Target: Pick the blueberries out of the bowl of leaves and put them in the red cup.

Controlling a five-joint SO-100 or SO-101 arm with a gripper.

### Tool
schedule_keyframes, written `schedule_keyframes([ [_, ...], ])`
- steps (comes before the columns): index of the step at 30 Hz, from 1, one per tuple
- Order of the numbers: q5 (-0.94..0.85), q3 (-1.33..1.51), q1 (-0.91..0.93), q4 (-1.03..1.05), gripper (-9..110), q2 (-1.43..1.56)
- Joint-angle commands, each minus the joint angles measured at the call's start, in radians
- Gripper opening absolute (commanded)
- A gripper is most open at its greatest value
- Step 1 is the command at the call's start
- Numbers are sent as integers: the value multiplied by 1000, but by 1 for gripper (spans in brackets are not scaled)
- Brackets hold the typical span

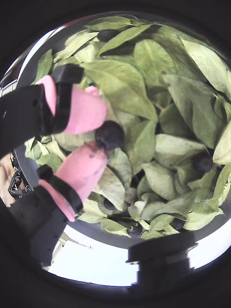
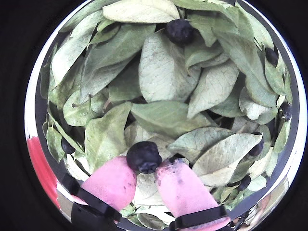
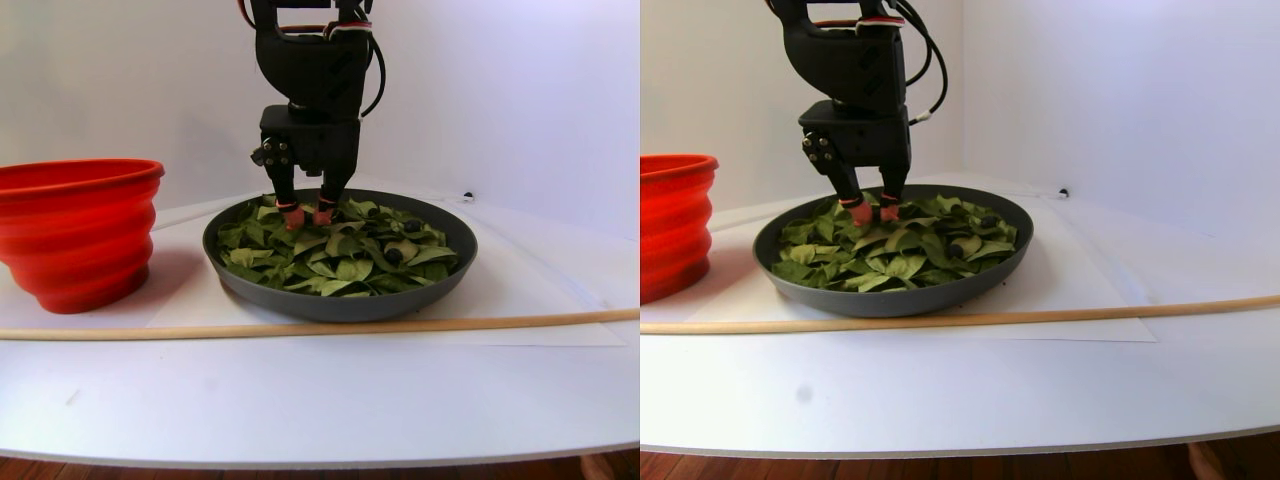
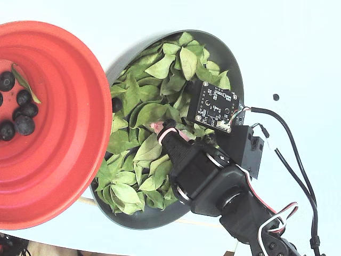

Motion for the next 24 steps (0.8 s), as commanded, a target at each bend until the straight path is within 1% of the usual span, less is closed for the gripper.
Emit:
schedule_keyframes([
  [1, -12, 2, -8, 15, 8, 118],
  [24, -26, 83, -49, 186, 8, 342],
])
